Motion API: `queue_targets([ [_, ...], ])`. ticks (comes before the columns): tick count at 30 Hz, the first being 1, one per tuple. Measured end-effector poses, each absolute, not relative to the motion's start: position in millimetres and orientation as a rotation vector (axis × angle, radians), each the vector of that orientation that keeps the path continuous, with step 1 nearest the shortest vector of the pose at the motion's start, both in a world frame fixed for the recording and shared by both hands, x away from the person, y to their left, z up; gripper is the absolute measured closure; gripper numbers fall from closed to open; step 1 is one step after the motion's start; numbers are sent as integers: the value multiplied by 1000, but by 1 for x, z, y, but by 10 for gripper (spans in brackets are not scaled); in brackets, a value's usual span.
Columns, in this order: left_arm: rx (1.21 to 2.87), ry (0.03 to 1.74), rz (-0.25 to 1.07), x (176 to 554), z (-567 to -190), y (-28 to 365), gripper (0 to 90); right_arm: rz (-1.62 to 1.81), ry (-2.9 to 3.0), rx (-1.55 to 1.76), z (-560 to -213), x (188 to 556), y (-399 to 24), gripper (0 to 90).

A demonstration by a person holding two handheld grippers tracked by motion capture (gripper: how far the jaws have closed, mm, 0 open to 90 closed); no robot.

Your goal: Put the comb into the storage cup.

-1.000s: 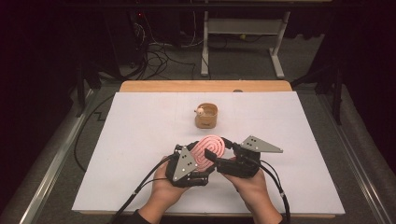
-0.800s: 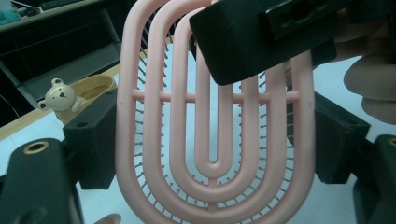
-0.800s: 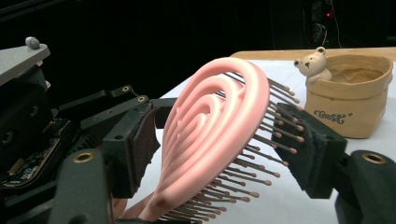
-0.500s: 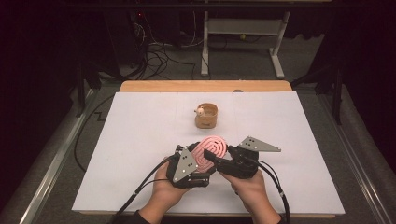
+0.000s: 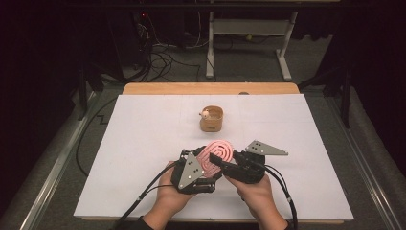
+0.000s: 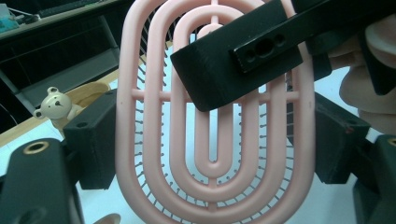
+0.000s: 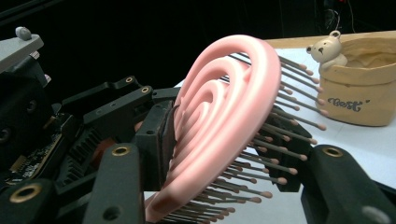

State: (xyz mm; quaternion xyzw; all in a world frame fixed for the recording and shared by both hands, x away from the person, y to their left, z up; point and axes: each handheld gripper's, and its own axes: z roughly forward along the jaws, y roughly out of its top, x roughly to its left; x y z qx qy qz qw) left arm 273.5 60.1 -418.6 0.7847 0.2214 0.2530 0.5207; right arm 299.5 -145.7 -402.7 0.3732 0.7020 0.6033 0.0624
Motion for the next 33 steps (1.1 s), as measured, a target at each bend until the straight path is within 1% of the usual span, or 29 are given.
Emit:
queue_targets([
  [15,1877,532,613,273,-418,60,180,1883,2119,1132,-400,299,-148,568],
  [27,1879,520,675,272,-414,60,180,1924,2100,1136,-398,296,-146,608],
  [33,1874,525,677,271,-414,60,179,1924,2095,1132,-395,295,-145,620],
])
